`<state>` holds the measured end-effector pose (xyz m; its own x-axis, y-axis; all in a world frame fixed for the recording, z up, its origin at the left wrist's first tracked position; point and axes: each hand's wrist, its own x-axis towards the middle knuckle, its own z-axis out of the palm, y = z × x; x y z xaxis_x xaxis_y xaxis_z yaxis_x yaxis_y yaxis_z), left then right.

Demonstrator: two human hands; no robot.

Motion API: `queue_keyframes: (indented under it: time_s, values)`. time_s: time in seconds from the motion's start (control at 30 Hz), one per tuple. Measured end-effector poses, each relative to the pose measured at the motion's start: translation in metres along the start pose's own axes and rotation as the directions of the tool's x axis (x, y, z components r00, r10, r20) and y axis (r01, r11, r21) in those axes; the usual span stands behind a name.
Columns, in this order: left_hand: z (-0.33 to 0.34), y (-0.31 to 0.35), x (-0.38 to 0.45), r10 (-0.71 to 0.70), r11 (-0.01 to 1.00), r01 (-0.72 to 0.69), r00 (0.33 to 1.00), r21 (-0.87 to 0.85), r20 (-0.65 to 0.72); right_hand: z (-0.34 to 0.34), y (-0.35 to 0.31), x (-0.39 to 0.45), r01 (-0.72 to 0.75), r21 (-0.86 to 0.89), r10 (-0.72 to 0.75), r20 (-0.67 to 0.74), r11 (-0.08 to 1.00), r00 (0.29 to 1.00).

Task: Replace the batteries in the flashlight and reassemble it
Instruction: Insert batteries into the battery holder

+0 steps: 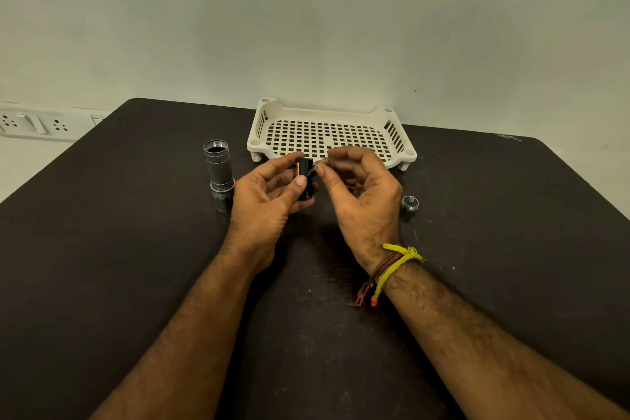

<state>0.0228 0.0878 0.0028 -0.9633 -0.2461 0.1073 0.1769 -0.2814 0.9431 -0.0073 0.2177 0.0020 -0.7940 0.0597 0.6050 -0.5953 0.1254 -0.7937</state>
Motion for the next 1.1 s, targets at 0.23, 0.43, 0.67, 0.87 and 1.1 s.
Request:
queue_keyframes:
  time_s: [0.23,0.43,0.67,0.87,1.1]
  values:
    - [-0.0016,-0.0008,0.0000,0.015,0.999,-0.015,1.000,-0.036,0.003,-0.0011,-0.0029,-0.0009,0.110,-0.086,-0.102,0.093,0.990,0.991]
    - [-0.0018,-0.0010,-0.0005,0.051,0.996,-0.051,0.999,-0.079,-0.004,0.0009,-0.0041,-0.0007,0.275,-0.193,-0.241,0.183,0.942,0.953]
    - [-0.0022,-0.0004,-0.0029,0.100,0.993,-0.103,0.994,-0.065,-0.041,0.0029,0.0016,-0.0028,0.350,-0.229,-0.294,0.246,0.908,0.924]
    - [0.0057,0.0009,-0.0082,0.261,0.958,-0.260,0.965,0.119,0.009,-0.0023,0.0013,-0.0011,0.039,-0.018,-0.038,0.032,0.999,0.999]
    - [0.0045,-0.0020,-0.0048,0.313,0.946,-0.312,0.950,0.091,0.008,0.0013,-0.0029,-0.0029,0.182,-0.054,-0.173,0.134,0.982,0.976]
